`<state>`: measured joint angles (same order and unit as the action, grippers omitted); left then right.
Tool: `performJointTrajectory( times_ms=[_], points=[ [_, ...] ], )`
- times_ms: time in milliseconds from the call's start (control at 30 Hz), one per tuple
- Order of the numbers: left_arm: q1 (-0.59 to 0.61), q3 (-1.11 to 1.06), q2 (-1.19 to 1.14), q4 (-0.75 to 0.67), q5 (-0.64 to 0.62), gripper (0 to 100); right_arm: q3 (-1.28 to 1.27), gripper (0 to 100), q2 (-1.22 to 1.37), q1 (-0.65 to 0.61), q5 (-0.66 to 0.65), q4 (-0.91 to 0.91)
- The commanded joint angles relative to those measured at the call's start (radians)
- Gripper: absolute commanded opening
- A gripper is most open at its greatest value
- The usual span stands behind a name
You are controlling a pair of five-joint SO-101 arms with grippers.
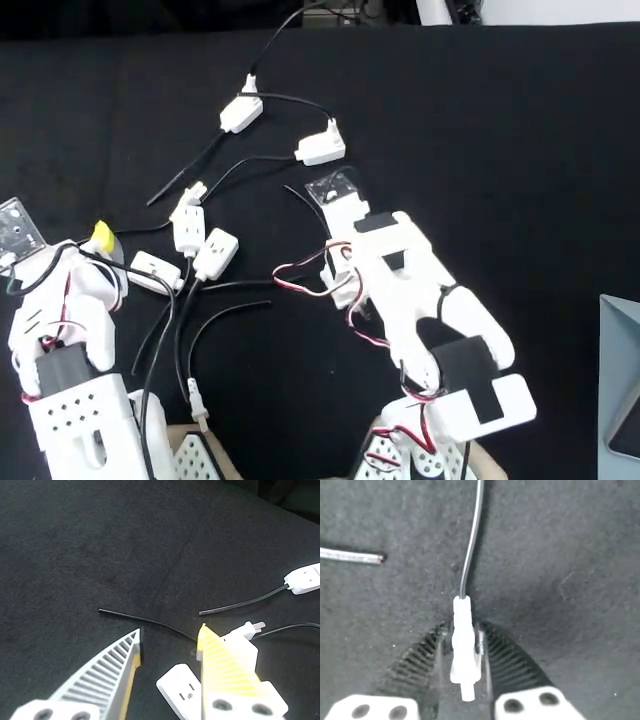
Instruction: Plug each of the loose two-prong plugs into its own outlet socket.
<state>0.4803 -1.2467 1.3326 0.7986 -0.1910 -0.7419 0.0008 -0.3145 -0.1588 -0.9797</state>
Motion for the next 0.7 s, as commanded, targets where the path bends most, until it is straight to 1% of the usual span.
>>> performJointTrajectory(
  times_ms=[0, 100, 267, 433, 533, 667],
  points=[
    [-0.001, 0.005, 0.012, -0.023, 0.000, 19, -0.010, 1.2, -0.012, 0.000, -0.021, -0.002],
    [-0.001, 0.005, 0.012, -0.023, 0.000, 19, -0.008, 1.1, -0.094, -0.002, -0.021, -0.058],
    [-0.002, 0.005, 0.012, -0.023, 0.000, 19, -0.015, 1.1, -0.331, -0.002, -0.015, -0.126],
    [-0.070, 0.005, 0.012, -0.023, 0.002, 19, -0.016, 1.1, -0.565, -0.006, -0.006, -0.172],
    [-0.101, 0.005, 0.012, -0.023, 0.002, 19, -0.030, 1.1, -0.691, -0.011, 0.055, -0.167],
    [-0.162, 0.005, 0.012, -0.023, 0.002, 19, -0.070, 1.1, -0.829, -0.120, 0.120, -0.161]
  ],
)
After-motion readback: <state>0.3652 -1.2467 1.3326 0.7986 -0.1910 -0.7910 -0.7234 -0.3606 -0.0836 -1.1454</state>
